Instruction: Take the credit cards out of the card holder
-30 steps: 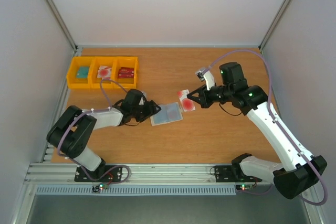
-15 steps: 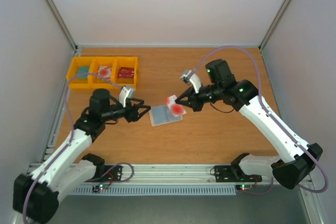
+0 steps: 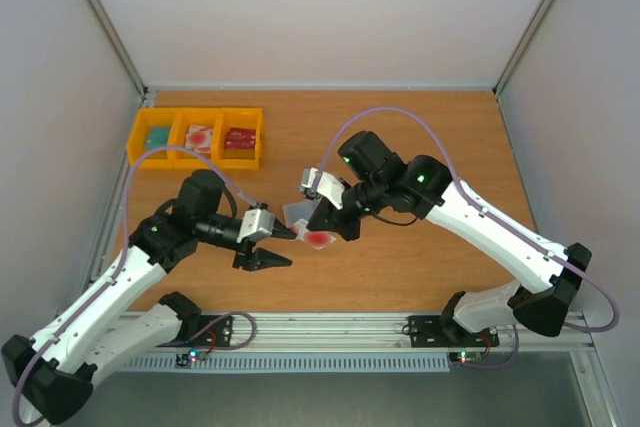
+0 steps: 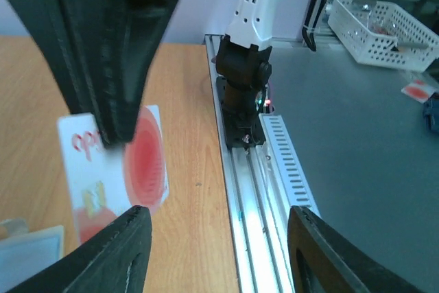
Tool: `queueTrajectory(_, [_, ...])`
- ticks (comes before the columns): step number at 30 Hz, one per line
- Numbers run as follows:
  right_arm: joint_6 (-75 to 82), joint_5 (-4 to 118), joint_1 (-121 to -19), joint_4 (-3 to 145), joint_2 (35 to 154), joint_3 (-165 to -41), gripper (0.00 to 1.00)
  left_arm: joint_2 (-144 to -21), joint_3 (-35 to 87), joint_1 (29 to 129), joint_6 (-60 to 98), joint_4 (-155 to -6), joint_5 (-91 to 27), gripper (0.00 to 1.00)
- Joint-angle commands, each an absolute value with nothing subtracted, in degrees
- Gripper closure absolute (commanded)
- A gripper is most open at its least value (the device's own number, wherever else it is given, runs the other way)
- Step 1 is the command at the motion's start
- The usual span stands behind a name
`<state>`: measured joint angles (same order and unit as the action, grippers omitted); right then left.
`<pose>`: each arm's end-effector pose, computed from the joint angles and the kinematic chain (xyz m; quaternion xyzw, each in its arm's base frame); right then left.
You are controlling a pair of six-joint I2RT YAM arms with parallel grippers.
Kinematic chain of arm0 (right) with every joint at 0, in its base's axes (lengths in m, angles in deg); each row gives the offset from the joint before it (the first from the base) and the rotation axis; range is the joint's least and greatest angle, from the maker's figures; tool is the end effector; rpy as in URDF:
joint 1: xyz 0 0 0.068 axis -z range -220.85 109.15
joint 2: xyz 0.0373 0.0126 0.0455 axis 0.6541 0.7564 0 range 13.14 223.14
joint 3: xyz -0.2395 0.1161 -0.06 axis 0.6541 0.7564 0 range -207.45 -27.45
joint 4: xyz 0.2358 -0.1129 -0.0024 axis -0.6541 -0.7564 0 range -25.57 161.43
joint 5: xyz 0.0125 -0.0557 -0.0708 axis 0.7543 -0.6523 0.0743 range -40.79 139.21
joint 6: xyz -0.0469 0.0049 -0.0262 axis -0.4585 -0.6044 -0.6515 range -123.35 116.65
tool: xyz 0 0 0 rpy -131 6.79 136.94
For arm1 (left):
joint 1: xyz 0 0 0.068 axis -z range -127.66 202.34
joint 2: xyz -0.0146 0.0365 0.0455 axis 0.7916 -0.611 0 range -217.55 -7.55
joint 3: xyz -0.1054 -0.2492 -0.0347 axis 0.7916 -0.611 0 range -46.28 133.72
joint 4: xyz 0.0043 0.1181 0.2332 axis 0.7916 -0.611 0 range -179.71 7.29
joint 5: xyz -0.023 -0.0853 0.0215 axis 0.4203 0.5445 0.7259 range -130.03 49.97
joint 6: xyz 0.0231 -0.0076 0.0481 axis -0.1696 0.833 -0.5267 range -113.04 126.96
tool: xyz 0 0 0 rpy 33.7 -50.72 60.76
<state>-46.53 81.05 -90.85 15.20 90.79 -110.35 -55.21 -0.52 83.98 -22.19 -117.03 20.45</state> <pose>0.1577 0.2171 0.3726 -0.7214 0.5564 0.2771 0.3052 0.1223 -0.1119 0.3064 0.5863 0.5494 -0.4576 0.3808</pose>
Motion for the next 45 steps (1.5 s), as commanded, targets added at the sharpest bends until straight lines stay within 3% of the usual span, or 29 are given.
queueTrajectory(1, [-49.1, 79.1, -94.2, 13.7, 91.7, -113.2, 0.99, -56.3, -1.0, 85.9, -19.0, -110.2, 16.7, 0.46])
queueTrajectory(7, [-49.5, 79.3, -95.4, 12.9, 90.7, -112.7, 0.99, -56.5, -0.6, 85.9, -11.2, -107.4, 15.6, 0.50])
queueTrajectory(12, [-48.0, 74.2, -94.8, 15.5, 86.7, -109.8, 0.99, -55.2, 0.3, 84.3, -19.9, -114.8, 16.3, 0.52])
queueTrajectory(14, [-44.9, 74.0, -92.4, 19.3, 84.4, -108.3, 0.99, -54.0, -1.7, 83.7, -16.8, -108.8, 16.0, 0.56])
queueTrajectory(18, [-34.7, 88.8, -83.0, 24.1, 85.0, -110.2, 0.99, -44.6, -12.8, 85.4, -10.1, -85.4, 13.0, 0.57])
queueTrajectory(23, [-23.9, 89.1, -80.3, 18.6, 90.0, -118.5, 0.99, -38.4, -24.5, 91.8, -53.6, -64.6, -5.9, 0.52])
queueTrajectory(26, [-18.0, 95.2, -80.2, 20.0, 92.7, -119.9, 0.99, -44.4, -29.4, 91.9, -80.5, -46.3, -5.2, 0.49])
queueTrajectory(28, [-15.7, 98.6, -80.2, 19.9, 94.7, -121.2, 0.99, -46.4, -29.7, 91.8, -91.4, -41.5, -3.2, 0.47])
queueTrajectory(30, [-14.9, 98.7, -80.2, 19.5, 95.5, -121.8, 0.99, -44.0, -29.5, 91.9, -96.6, -44.8, -0.9, 0.40])
queueTrajectory(34, [-14.4, 97.6, -79.7, 17.7, 96.1, -122.2, 0.99, -45.8, -31.3, 91.9, -104.3, -38.6, -3.2, 0.35])
queueTrajectory(45, [-10.8, 105.3, -79.6, 19.1, 97.4, -120.1, 0.99, -47.9, -25.8, 91.9, -116.1, -45.8, -8.4, 0.44])
